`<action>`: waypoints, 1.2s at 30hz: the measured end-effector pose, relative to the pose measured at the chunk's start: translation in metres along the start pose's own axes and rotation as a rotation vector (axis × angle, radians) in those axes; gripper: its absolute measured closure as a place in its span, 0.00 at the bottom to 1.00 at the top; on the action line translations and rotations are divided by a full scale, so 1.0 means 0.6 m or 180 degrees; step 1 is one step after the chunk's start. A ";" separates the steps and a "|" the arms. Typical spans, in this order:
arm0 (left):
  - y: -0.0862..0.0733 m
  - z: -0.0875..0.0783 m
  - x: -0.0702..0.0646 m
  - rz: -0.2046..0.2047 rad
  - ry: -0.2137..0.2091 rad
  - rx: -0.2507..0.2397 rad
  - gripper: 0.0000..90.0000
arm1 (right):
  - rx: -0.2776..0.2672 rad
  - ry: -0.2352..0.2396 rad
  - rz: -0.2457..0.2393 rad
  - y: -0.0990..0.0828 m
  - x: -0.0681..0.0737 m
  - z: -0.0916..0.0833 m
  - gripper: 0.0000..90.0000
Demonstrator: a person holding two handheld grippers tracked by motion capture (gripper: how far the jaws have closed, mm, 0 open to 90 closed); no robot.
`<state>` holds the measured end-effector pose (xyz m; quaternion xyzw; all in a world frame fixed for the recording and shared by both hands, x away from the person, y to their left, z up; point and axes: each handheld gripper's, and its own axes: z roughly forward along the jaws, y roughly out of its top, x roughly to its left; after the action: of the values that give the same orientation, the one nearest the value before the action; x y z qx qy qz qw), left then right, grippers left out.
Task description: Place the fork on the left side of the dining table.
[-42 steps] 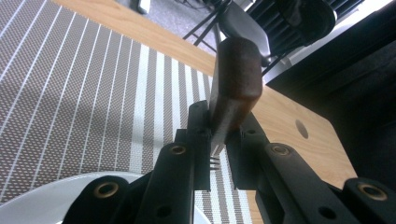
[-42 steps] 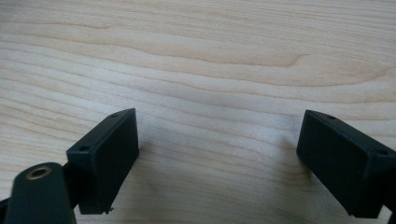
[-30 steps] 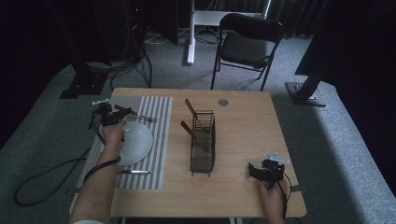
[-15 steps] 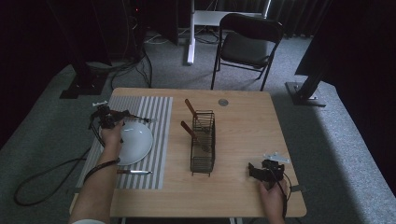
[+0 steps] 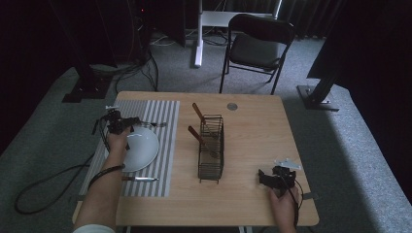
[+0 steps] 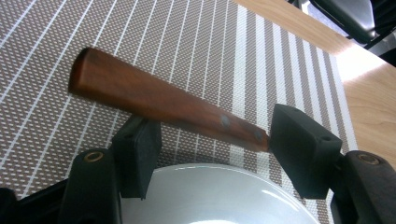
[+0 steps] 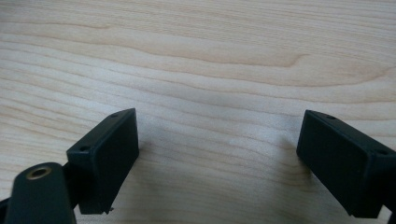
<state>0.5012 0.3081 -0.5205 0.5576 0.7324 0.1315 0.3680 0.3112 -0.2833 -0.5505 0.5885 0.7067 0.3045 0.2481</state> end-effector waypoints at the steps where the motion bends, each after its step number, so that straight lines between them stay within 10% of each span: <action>1: 0.000 0.002 -0.001 0.0008 0.0061 0.0025 0.37 | 0.0000 0.0000 -0.0002 0.000 0.000 0.000 0.14; 8: -0.003 0.000 -0.005 0.0143 0.0255 -0.0017 0.30 | 0.0000 0.0000 -0.0001 0.000 0.000 0.000 0.14; 20: -0.005 -0.038 -0.039 0.0428 0.0103 -0.0185 0.20 | 0.0000 0.0000 -0.0002 0.000 0.000 0.000 0.14; 25: -0.009 -0.059 -0.041 0.0356 0.0106 -0.0204 0.20 | 0.0000 0.0000 -0.0001 0.000 0.000 0.000 0.14; 27: -0.012 -0.067 -0.039 0.0405 0.0039 -0.0195 0.01 | 0.0000 0.0000 0.0000 0.000 0.000 0.000 0.14; 36: -0.021 -0.112 -0.031 0.0442 0.0236 -0.0078 0.00 | 0.0001 0.0000 0.0000 0.000 0.000 0.000 0.14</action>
<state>0.4481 0.3015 -0.4741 0.5972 0.7034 0.1862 0.3374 0.3113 -0.2833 -0.5504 0.5886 0.7067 0.3044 0.2480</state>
